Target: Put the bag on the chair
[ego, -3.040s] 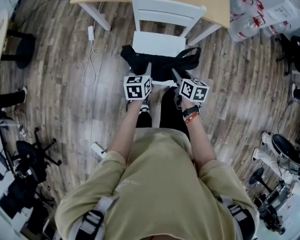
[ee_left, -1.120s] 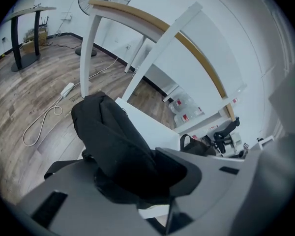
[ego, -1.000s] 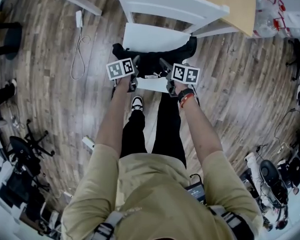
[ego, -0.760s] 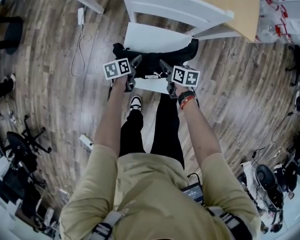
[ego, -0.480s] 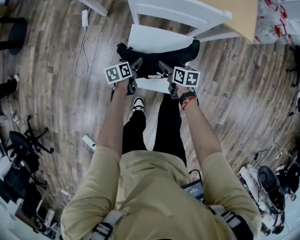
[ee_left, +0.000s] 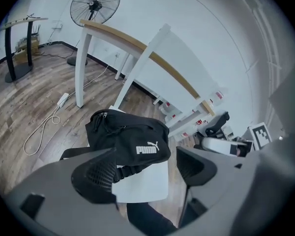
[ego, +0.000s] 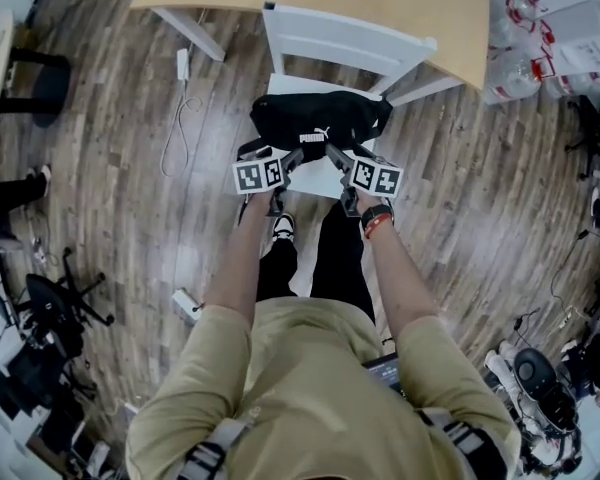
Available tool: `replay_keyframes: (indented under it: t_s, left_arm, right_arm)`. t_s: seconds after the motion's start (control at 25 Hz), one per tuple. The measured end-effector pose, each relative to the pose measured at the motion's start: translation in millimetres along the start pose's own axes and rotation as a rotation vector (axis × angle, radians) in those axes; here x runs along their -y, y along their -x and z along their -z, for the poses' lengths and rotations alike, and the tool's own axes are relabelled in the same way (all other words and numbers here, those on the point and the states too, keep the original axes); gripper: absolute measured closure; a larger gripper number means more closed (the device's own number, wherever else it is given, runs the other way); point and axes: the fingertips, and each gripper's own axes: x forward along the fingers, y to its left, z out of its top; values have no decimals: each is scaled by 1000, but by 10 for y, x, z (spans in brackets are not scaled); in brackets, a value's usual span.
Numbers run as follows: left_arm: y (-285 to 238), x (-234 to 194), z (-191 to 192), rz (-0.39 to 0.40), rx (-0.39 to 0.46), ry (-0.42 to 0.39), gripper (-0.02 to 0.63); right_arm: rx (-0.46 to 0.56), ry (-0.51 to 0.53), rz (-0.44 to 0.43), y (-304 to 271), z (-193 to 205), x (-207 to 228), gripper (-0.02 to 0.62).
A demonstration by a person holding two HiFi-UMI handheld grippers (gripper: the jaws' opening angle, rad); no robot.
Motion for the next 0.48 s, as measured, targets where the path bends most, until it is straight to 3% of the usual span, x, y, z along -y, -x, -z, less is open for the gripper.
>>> replay_keyframes:
  t_s: [0.32,0.48]
  left_arm:
    - [618,410,-151,36,90,-125,219]
    - [933,633,-232,73,139,-181,221]
  right_arm:
    - [57,-15,47,592,25,-310,232]
    - [90,39,76,888,4,-533,232]
